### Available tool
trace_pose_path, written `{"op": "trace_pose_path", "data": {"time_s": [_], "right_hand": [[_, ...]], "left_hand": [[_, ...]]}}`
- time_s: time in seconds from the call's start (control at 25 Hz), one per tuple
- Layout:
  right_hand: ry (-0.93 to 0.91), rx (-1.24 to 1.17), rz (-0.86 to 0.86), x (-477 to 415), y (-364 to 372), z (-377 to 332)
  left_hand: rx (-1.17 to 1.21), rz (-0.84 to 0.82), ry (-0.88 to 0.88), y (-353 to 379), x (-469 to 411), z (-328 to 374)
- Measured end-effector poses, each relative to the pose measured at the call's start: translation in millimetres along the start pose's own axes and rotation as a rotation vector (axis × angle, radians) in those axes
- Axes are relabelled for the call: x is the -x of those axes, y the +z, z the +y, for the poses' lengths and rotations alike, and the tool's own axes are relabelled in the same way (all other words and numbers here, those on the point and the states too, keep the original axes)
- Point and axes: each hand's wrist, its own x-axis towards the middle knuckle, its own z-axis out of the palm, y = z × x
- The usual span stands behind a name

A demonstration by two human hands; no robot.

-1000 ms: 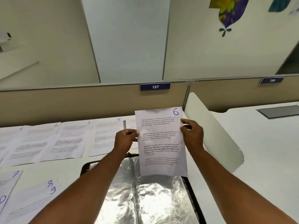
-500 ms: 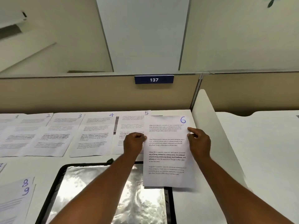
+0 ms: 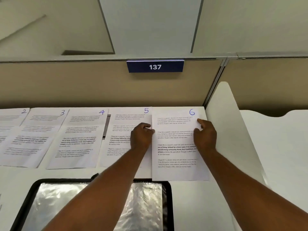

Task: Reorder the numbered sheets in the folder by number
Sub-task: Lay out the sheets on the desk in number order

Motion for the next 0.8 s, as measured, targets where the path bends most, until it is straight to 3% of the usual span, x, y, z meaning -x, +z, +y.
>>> {"op": "trace_pose_path", "data": {"time_s": [0.36, 0.52, 0.8], "right_hand": [[-0.043, 0.345, -0.052, -42.8, 22.4, 16.6], [-0.089, 0.353, -0.098, -34.8, 22.4, 25.6], [-0.205, 0.485, -0.196, 16.1, -0.7, 15.9]], "left_hand": [[-0.234, 0.133, 0.229, 29.9, -36.0, 0.8], [-0.317, 0.118, 0.312, 29.3, -28.0, -7.1], [-0.259, 0.024, 0.363, 5.2, 19.3, -14.8]]}}
